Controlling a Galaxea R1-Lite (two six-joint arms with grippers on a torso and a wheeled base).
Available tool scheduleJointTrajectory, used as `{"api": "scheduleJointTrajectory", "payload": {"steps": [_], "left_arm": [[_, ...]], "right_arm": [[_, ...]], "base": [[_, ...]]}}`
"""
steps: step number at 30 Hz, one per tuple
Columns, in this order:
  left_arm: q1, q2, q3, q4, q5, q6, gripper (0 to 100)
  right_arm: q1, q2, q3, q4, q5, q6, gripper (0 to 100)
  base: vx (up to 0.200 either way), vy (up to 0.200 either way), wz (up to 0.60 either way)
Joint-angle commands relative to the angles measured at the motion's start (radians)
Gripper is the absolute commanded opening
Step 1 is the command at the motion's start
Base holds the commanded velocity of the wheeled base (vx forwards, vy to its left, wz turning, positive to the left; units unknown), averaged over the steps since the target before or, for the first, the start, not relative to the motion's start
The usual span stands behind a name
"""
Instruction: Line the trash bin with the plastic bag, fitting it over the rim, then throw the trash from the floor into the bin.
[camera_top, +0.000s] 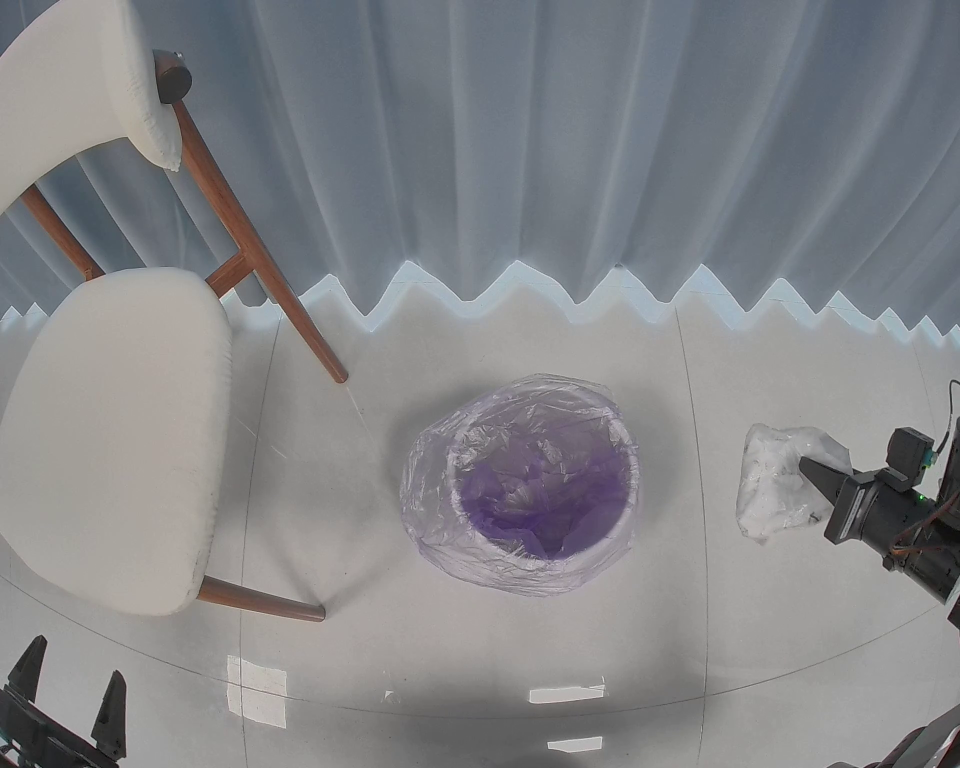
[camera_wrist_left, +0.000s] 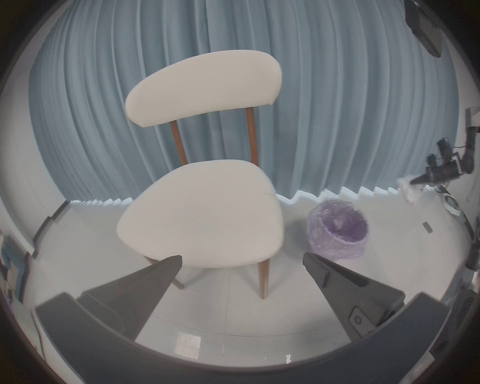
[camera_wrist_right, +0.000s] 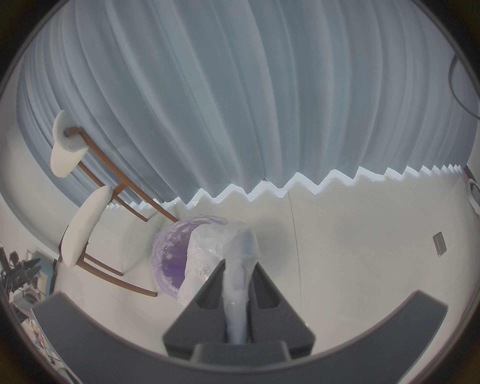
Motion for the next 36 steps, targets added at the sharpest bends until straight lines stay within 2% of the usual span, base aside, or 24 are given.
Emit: {"api": "scheduleJointTrajectory", "payload": {"steps": [1, 3, 4, 6, 9, 10, 13, 16, 18, 21, 25, 27, 33, 36], "left_arm": [[0.004, -0.014, 0.017, -0.011, 0.164, -0.026, 100], [0.003, -0.014, 0.017, -0.011, 0.294, -0.058, 100], [0.003, -0.014, 0.017, -0.011, 0.311, -0.071, 100], [0.003, -0.014, 0.017, -0.010, 0.260, -0.065, 100], [-0.022, -0.014, 0.014, 0.006, 0.075, -0.002, 100], [-0.043, -0.013, 0.013, 0.017, 0.038, 0.034, 100], [-0.108, 0.000, 0.006, 0.032, 0.043, 0.060, 100], [-0.232, -0.003, 0.008, 0.024, 0.044, 0.061, 100], [-0.238, -0.007, 0.014, -0.005, 0.050, 0.052, 100], [-0.229, -0.010, 0.017, -0.011, 0.101, 0.000, 100], [-0.212, -0.010, 0.017, -0.008, 0.233, -0.124, 100], [-0.207, -0.010, 0.017, -0.008, 0.300, -0.124, 100], [-0.207, -0.011, 0.017, -0.008, 0.302, -0.086, 100], [-0.207, -0.011, 0.017, -0.010, 0.371, -0.094, 100]], "right_arm": [[0.010, -0.104, 0.112, -0.028, 0.020, -0.042, 0], [0.009, -0.116, 0.139, -0.036, 0.045, -0.067, 0], [0.009, -0.124, 0.145, -0.040, 0.057, -0.068, 0], [0.009, -0.127, 0.147, -0.040, 0.066, -0.067, 0], [0.009, -0.116, 0.136, -0.040, 0.069, -0.064, 0], [0.010, -0.110, 0.132, -0.040, 0.072, -0.065, 0], [0.010, -0.093, 0.132, -0.040, 0.106, -0.067, 0], [0.010, -0.087, 0.144, -0.036, 0.143, -0.068, 0], [0.027, -0.060, 0.141, -0.039, 0.155, -0.070, 0], [0.075, -0.006, 0.115, -0.045, 0.155, -0.068, 0], [0.115, 0.128, 0.012, -0.069, 0.155, -0.068, 0], [0.125, 0.206, -0.037, -0.108, 0.155, -0.070, 0], [0.168, 0.387, -0.109, -0.241, 0.152, -0.073, 0], [0.201, 0.480, -0.166, -0.321, 0.148, -0.071, 0]], "base": [[0.000, 0.000, 0.00], [0.000, 0.000, 0.00], [0.000, 0.000, 0.00], [0.000, 0.000, 0.00], [0.000, 0.000, 0.00], [0.000, 0.000, 0.00], [0.000, 0.000, 0.00], [0.000, 0.000, 0.00], [0.000, 0.000, 0.00], [0.000, 0.000, 0.00], [0.000, 0.000, 0.00], [0.000, 0.000, 0.00], [0.000, 0.000, 0.00], [0.000, 0.000, 0.00]]}}
